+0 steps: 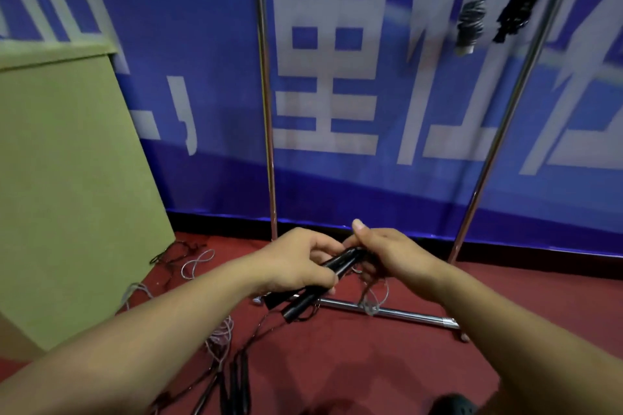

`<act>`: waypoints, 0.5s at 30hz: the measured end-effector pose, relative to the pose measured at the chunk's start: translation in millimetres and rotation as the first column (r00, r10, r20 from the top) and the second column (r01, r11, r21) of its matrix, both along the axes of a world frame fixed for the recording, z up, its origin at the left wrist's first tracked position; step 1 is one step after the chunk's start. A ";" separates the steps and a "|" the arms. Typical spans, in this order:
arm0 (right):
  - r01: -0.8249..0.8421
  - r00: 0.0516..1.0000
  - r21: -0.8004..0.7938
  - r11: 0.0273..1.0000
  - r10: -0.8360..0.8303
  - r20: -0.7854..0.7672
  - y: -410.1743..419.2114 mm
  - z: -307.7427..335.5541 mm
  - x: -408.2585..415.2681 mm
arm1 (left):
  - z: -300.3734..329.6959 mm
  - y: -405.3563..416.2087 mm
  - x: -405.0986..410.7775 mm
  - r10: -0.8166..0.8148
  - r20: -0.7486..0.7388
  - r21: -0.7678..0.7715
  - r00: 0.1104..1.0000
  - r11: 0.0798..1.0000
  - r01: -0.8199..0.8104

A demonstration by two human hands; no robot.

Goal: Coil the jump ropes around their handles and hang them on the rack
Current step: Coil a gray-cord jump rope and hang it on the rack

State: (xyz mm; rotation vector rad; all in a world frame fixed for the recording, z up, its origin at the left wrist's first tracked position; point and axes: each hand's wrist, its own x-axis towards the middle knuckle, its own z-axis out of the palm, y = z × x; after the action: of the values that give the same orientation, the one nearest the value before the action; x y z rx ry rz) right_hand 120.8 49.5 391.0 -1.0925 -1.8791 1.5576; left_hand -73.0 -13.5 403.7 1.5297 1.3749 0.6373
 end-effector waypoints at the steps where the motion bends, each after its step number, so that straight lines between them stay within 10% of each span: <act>1: 0.025 0.999 -0.007 1.000 -0.026 -0.028 0.4 -1.4 -1.7 | -4.0 -1.7 -4.6 0.018 0.017 0.002 1.000 1.000 -0.018; 15: 0.505 0.854 0.043 0.862 -0.493 -0.164 -18.8 -20.7 9.7 | -5.3 -4.1 -19.9 0.065 0.077 0.018 0.995 0.998 -0.067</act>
State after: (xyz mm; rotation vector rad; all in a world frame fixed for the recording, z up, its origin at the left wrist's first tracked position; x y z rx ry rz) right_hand 130.6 30.8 370.2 -1.2637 -1.3959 1.2074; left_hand -92.9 -17.6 398.4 1.4663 1.3694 0.7456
